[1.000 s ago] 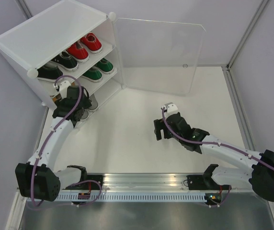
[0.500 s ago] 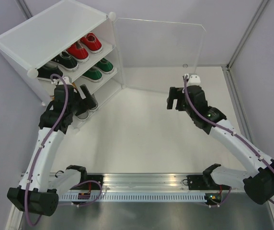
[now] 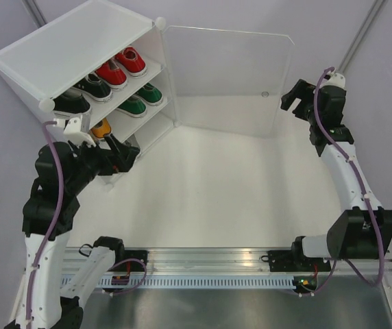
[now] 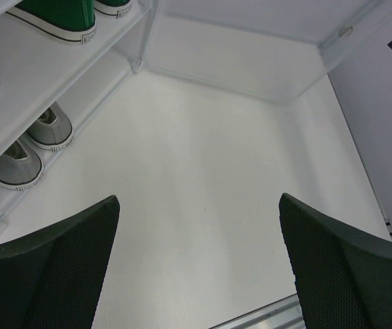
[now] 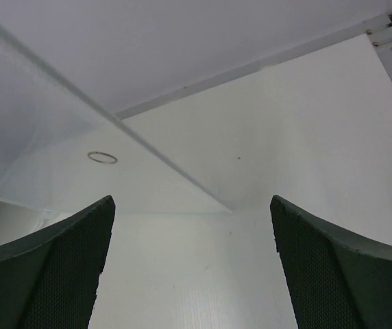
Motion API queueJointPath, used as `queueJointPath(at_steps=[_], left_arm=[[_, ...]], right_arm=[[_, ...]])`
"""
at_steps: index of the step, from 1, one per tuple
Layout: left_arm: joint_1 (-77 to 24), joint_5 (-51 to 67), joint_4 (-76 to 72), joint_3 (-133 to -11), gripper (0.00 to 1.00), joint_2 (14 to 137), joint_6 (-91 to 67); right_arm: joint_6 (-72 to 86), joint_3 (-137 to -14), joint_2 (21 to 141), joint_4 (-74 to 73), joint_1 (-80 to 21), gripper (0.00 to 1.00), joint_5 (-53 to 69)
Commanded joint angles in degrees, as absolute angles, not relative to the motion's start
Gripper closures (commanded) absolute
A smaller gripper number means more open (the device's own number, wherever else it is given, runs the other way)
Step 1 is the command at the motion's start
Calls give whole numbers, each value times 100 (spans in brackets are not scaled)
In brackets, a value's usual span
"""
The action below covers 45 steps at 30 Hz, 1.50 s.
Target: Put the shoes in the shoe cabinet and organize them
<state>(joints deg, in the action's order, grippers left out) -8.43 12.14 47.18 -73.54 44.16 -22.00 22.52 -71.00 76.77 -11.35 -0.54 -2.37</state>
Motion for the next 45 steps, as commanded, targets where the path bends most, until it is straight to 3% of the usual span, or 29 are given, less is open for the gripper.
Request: queueJointPath(at_steps=[1, 9, 17, 21, 29, 36, 45], left_arm=[[-844, 1363, 4755, -7208, 0, 4123, -1732], [-844, 678, 4772, -6865, 0, 3797, -1652], [-844, 501, 4781, -6820, 0, 3858, -1766], [-844, 536, 4781, -6838, 0, 3832, -1802], [-844, 746, 4816, -7101, 0, 3648, -1942], [-844, 1011, 4816, -7523, 0, 3384, -2118], [-844, 800, 4851, -7673, 1, 2901, -2294]], right_arm=[[2382, -7269, 8085, 364, 542, 2, 1471], [1724, -7742, 9175, 1546, 861, 2, 3189], [1416, -8385, 9686, 1477, 721, 2, 4534], [889, -8543, 9589, 557, 362, 2, 4684], [396, -7419, 8290, -281, -842, 2, 4062], [1229, -6119, 7269, 499, -2650, 2, 3175], [1512, -7003, 8550, 1151, -4903, 2, 1960]])
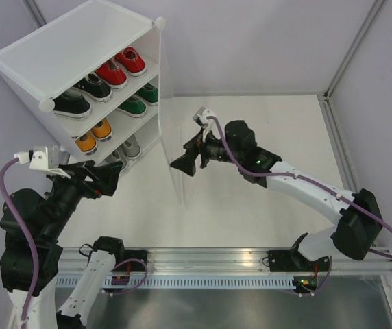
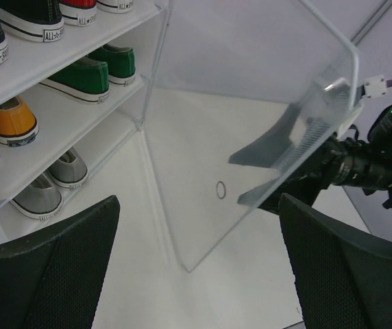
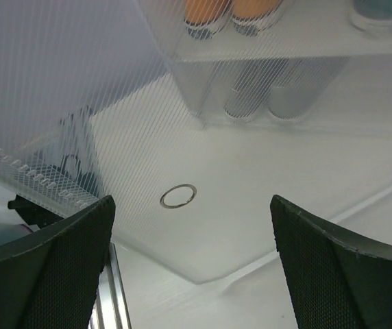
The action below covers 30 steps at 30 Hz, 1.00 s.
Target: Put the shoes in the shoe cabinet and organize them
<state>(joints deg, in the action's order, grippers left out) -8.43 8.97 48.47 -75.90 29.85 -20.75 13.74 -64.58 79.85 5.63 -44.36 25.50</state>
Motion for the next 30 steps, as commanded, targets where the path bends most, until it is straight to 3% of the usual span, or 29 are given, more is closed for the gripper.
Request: queueJointPath(at_steps=[1, 13, 22, 27, 30], left_arm=[[-844, 687, 4869, -7664, 1, 2866, -2346], [-844, -877, 5132, -7409, 4, 2294, -2953], [-888, -1204, 5370, -7207, 3, 2171, -3050], [-888, -1239, 5484, -7154, 3, 2066, -3032], [-896, -1222, 5572, -7163, 3, 1987, -2980]], right_arm=[[1503, -7161, 8734, 1195, -5026, 2, 1812], [1635, -10455, 11723, 1871, -5879, 2, 792], [2144, -12504, 13402, 2180, -5941, 2, 106], [2180, -12718, 13606, 2048, -5941, 2, -158], [2013, -12087, 13063, 1881, -5959, 2, -325]])
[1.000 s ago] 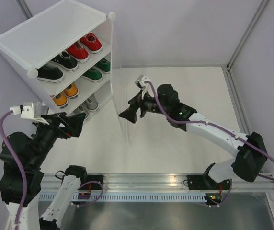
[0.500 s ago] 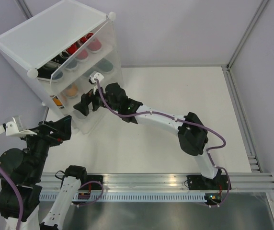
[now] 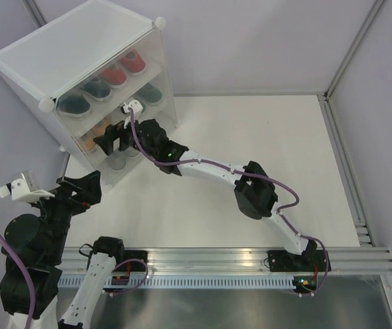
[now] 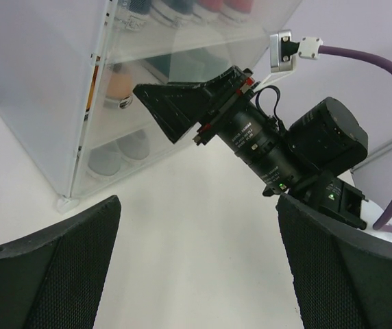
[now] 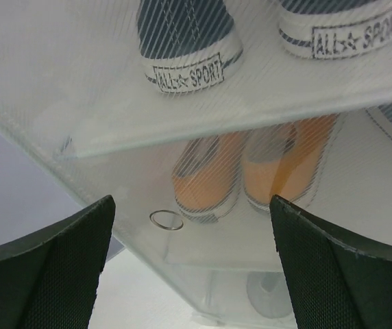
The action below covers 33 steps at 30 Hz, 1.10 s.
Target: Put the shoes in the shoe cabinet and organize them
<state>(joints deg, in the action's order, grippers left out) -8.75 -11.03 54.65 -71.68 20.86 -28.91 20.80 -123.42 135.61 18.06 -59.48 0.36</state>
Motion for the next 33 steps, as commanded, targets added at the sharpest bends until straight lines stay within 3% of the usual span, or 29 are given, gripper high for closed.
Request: queueJointPath(at_steps=[1, 7, 19, 25, 33], left_arm=[[-896, -1213, 5616, -7172, 2, 1960, -2971], [-905, -1125, 5976, -7181, 1, 1662, -2848], [-940, -1528, 7320, -7585, 0, 941, -2549], [-958, -1758, 7804, -7638, 0, 598, -2557], [-967, -1828, 8077, -7471, 0, 343, -2602]], right_arm=[[1978, -11519, 12843, 1837, -5950, 2, -386], [1723, -9216, 10699, 979, -5950, 2, -974], [2038, -5883, 6164, -1843, -5950, 2, -3635], [2408, -5116, 3731, -3038, -5941, 2, -4533], [2619, -4782, 2295, -3472, -5950, 2, -4728]])
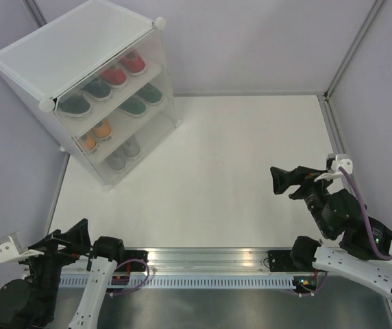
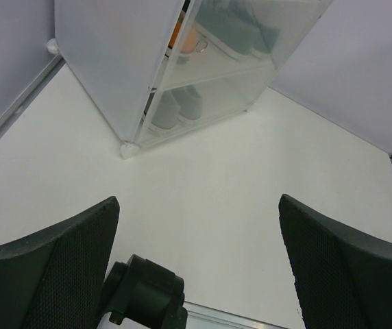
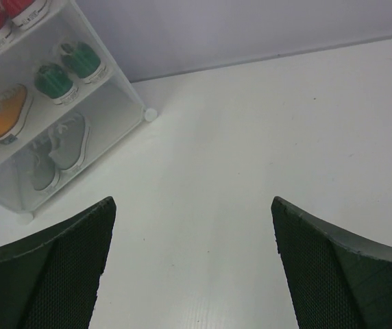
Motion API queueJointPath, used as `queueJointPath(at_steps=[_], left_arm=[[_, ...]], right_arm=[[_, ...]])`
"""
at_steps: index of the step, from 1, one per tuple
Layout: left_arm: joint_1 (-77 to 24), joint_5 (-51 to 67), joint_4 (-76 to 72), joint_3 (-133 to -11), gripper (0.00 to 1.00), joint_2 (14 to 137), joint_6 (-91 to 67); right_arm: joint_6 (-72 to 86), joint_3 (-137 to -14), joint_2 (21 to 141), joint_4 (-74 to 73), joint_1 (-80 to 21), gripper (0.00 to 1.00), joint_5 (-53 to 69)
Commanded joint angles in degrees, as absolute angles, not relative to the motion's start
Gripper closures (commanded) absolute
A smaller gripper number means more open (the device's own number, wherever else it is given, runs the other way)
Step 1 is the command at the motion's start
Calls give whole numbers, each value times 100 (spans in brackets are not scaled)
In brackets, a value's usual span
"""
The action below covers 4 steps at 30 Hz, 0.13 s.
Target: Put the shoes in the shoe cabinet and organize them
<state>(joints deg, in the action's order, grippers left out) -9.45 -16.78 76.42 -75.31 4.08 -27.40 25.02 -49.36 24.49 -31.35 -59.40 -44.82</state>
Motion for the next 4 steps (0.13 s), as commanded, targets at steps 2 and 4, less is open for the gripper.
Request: queueJointPath(at_steps=[2, 4], left_arm=[[-967, -1837, 8103, -7409, 0, 273, -2602], [-967, -1872, 8121, -7339, 0, 220, -2619]], right_arm=[[2593, -4746, 2136, -3463, -5941, 2, -4746], [2575, -4781, 2083, -3489, -5950, 2, -4807]])
